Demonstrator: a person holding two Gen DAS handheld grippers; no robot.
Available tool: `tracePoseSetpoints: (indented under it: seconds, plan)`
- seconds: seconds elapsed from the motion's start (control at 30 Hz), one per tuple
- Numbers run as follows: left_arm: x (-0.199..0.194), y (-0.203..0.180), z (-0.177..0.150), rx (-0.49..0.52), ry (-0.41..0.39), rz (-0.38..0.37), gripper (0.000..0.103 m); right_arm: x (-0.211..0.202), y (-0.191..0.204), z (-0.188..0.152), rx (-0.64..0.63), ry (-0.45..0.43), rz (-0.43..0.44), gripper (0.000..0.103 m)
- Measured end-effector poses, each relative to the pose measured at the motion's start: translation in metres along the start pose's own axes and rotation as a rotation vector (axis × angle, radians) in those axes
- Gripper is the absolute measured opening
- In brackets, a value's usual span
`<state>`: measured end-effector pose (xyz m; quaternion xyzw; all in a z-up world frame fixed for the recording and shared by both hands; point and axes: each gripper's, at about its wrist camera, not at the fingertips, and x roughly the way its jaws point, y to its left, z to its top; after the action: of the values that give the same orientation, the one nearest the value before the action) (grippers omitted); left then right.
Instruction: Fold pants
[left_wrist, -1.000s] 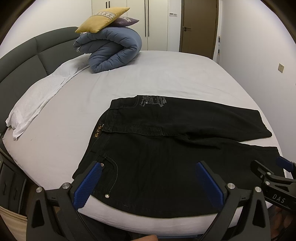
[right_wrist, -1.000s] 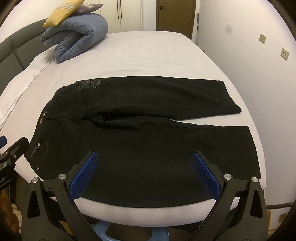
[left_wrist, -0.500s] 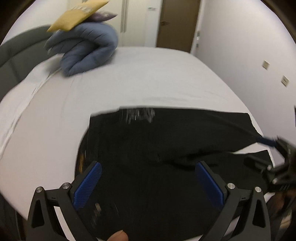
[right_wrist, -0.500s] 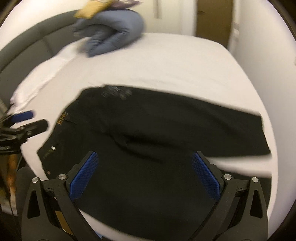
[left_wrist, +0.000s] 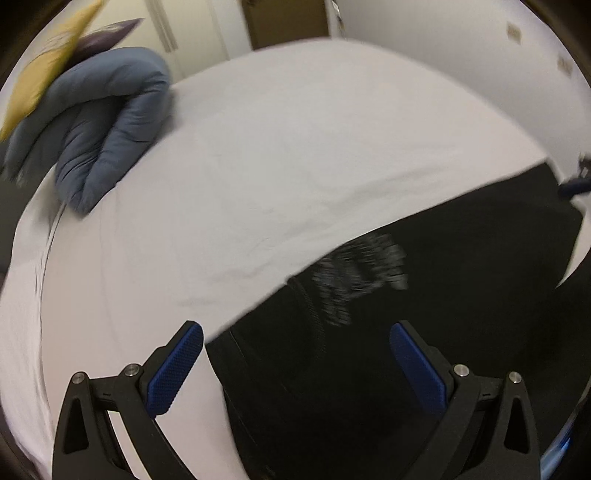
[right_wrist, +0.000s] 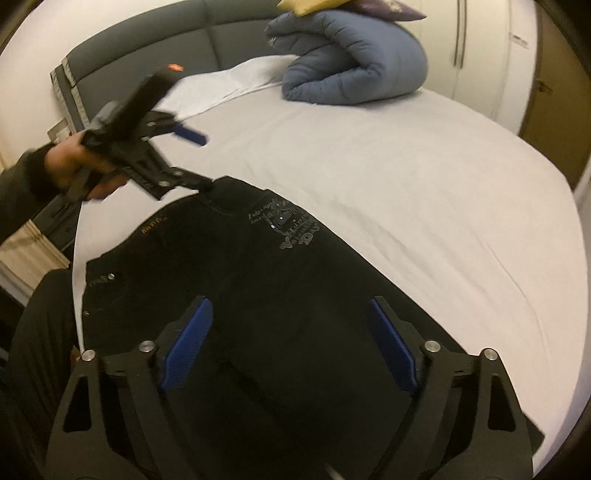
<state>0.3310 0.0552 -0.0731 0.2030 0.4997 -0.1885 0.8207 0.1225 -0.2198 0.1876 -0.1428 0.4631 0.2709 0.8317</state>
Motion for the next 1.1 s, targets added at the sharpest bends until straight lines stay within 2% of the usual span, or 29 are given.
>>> tracePoseSetpoints:
  seconds: [0.1,0.17,0.27,0.4,0.5,0.53,0.57,0.6,0.67,0.73,0.77,0.93,1.1]
  plan:
    - [0.045,0.008,0.011,0.103,0.081,0.004,0.103,0.022,-0.02,-0.002,-0.004,0.018,0.035,0.073]
    - [0.065,0.015,0.015,0.141,0.12,-0.009,0.095,0.033,-0.027,-0.003,-0.018,0.026,0.042,0.07]
    - [0.085,0.029,0.019,0.137,0.158,-0.031,0.095,0.054,-0.038,0.0,-0.027,0.046,0.064,0.066]
    - [0.109,0.051,0.018,0.07,0.202,-0.081,0.095,0.075,-0.052,0.009,-0.032,0.054,0.077,0.064]
    - [0.12,0.054,0.012,0.078,0.225,-0.084,0.094,0.084,-0.047,0.017,-0.046,0.053,0.09,0.063]
    - [0.123,0.051,0.009,0.089,0.228,-0.09,0.089,0.088,-0.046,0.02,-0.044,0.057,0.092,0.063]
    - [0.125,0.051,0.009,0.087,0.229,-0.102,0.076,0.091,-0.047,0.024,-0.04,0.062,0.095,0.063]
    - [0.124,0.05,0.007,0.07,0.231,-0.136,0.068,0.096,-0.048,0.028,-0.042,0.068,0.096,0.061]
    - [0.118,0.046,0.005,0.061,0.22,-0.14,0.042,0.106,-0.048,0.036,-0.05,0.079,0.084,0.055]
    - [0.107,0.042,0.0,0.075,0.195,-0.086,0.01,0.117,-0.049,0.047,-0.054,0.083,0.072,0.046]
    - [0.1,0.043,-0.003,0.073,0.17,-0.076,0.007,0.123,-0.05,0.053,-0.049,0.085,0.067,0.044]
    - [0.045,0.041,-0.025,0.068,-0.004,-0.033,0.006,0.147,-0.053,0.068,-0.055,0.105,0.051,0.038]
    - [0.011,0.027,-0.037,0.113,-0.107,0.027,0.005,0.169,-0.054,0.085,-0.061,0.146,0.045,0.038]
